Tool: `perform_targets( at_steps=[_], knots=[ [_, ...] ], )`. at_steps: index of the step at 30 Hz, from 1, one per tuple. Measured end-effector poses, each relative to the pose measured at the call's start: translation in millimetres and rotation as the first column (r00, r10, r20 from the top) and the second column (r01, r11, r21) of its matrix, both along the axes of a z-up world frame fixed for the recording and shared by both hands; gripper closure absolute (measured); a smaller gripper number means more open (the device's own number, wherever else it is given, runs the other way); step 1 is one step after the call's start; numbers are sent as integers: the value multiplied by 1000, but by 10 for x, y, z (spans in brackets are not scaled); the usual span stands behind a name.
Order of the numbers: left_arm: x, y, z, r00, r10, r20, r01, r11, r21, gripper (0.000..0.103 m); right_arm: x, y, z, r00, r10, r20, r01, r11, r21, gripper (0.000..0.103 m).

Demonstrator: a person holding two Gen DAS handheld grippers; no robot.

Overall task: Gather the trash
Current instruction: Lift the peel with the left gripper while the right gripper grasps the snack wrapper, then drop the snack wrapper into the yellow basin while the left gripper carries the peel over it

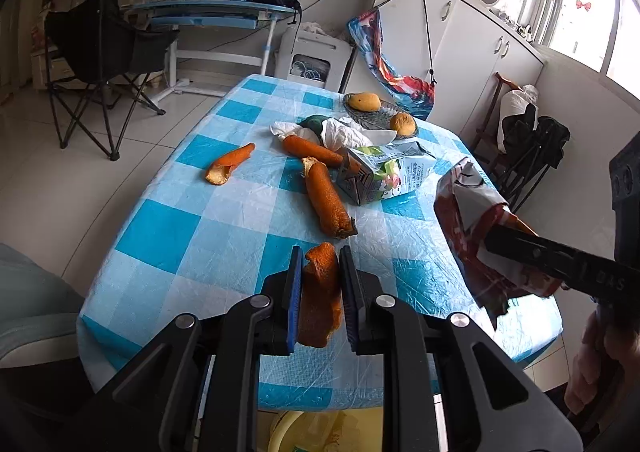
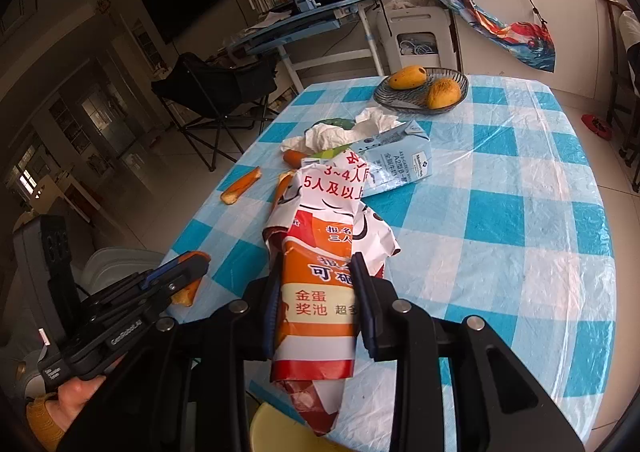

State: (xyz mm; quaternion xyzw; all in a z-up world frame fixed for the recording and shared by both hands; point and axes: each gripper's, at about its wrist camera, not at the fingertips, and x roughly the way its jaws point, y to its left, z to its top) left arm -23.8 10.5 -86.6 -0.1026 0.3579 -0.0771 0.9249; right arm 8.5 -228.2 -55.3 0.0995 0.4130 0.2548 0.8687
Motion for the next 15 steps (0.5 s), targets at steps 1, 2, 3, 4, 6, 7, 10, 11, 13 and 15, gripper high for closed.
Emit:
perform_targets(
  at_steps=[1, 2, 3, 4, 6, 7, 10, 11, 13, 15],
  knots=[
    [-14, -2, 11, 1000, -1, 4, 1, 1000, 3, 86, -77, 2, 14, 1000, 11, -2, -11, 1000, 9, 71],
    [-28, -4, 20, 1000, -2, 7, 2, 1000, 7, 86, -162, 14, 17, 1000, 24, -6, -24, 1000, 16, 71],
    [-43, -3, 28, 1000, -3, 11, 3, 1000, 11, 86, -251, 32, 11, 999, 37, -11, -36, 999, 19, 71],
    [-56, -3, 35, 1000, -3, 14, 3, 1000, 15, 86, -341, 47, -3, 999, 47, -17, -47, 999, 18, 71],
    [-81, -4, 47, 1000, -6, 18, 6, 1000, 22, 86, -532, 119, -61, 997, 75, -37, -75, 997, 13, 71],
    [-96, -4, 52, 1000, -8, 19, 8, 1000, 25, 86, -628, 157, -96, 995, 89, -46, -89, 996, 3, 71],
    [-143, -10, 75, 1000, -14, 26, 14, 999, 35, 86, -885, 298, -239, 987, 131, -87, -135, 990, -34, 70],
    [-158, -13, 81, 999, -17, 29, 16, 999, 37, 86, -947, 335, -288, 984, 142, -103, -147, 988, -40, 70],
    [-193, -17, 92, 999, -23, 33, 21, 999, 43, 86, -1028, 400, -379, 977, 162, -136, -171, 983, -61, 67],
    [-230, -19, 105, 999, -28, 37, 27, 999, 47, 86, -1060, 444, -454, 973, 163, -164, -181, 979, -98, 63]
  ],
)
